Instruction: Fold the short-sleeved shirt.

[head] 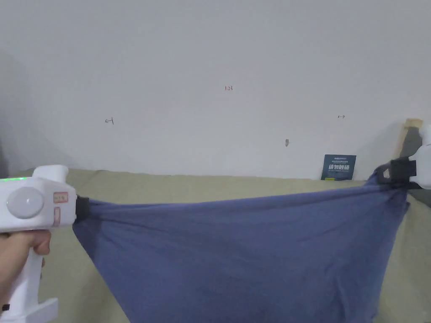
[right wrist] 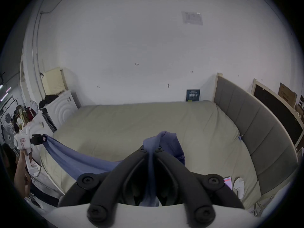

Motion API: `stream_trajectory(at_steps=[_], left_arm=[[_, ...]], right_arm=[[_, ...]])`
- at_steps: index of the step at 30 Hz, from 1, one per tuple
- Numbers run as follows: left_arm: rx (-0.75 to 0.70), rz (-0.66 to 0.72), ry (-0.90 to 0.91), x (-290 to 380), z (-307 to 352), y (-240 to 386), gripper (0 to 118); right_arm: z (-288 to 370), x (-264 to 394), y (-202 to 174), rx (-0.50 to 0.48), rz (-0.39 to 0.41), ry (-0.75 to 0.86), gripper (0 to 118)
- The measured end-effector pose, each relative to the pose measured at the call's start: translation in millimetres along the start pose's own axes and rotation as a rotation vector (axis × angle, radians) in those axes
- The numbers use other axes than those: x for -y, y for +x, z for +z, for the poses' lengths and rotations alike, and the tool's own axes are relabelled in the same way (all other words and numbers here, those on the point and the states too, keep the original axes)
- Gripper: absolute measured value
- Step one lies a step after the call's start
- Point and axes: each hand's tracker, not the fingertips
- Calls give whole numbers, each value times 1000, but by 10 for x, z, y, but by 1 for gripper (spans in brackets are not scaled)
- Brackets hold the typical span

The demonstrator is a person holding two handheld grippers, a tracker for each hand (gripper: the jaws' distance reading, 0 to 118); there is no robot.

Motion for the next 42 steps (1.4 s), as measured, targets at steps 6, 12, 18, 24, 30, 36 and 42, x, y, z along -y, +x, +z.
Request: stream_trajectory(at_steps=[6,12,18,24,30,36,42], left_arm=[[-35,5,111,-585,414,8,1],[-75,10,168,-992,526,19,1],[-127,9,169,-1208,317,16,1],[-160,35,174,-1501,-87,2,1],[-220,18,186,-1783,-610,49,1],[-255,9,185,-1974,-1199,90,1],[-283,-3,182,-1991,-1732,160,1]], right_arm=[[301,-305,-217,16,37,61,2],[278,-604,-311,26,52,98,2],[29,-873,-414,36,61,103,2],[-449,-1155,-510,41,57,112,2],[-1154,-1431,-536,41,59,96,2],[-1813,-1550,-599,50,62,84,2],[-2403,-1591,-579,57,75,68,2]])
